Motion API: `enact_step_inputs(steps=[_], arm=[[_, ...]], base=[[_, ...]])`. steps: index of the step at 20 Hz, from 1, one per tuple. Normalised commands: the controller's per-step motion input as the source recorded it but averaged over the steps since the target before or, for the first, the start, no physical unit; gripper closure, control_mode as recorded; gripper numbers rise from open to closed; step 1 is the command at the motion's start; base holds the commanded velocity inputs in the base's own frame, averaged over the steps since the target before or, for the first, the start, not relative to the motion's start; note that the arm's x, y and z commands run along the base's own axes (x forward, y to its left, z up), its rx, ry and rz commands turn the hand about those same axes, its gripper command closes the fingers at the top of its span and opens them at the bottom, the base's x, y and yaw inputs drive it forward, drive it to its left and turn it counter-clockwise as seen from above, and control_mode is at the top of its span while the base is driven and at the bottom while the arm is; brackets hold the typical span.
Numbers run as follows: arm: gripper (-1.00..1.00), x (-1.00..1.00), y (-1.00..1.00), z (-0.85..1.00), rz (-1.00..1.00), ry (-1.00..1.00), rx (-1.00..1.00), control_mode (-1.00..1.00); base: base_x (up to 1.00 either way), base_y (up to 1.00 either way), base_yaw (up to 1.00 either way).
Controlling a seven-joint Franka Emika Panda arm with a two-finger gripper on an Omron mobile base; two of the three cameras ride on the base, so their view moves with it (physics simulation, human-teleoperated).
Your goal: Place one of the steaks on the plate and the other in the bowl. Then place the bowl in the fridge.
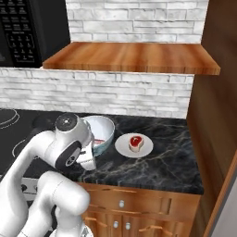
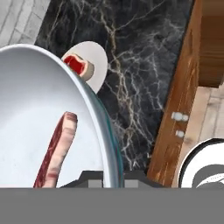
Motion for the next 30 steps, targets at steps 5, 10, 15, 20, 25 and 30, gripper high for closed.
enact_step_inputs(steps=[5,10,15,20,25,30], arm=[[1.0,-0.6,0.13,0.26,-0.42,-0.14,0.07,-1.0],[1.0,-0.74,0.04,0.27,-0.06,-0.14,0.04,-1.0],[1.0,-1.0,0.0,0.49,0.0,-0.23,0.02,-1.0],[1.0,-0.6,0.02,0.24,0.0,-0.15,0.0,1.0],[1.0,0.0,0.0,0.0,0.0,0.0,0.0,1.0],[1.0,0.0,0.0,0.0,0.0,0.0,0.0,1.0]], base=[[0.0,0.0,0.0],[0.0,0.0,0.0],[0.0,0.0,0.0],[-0.4,0.0,0.0],[-1.0,0.08,0.0],[-0.97,-0.81,-0.19]])
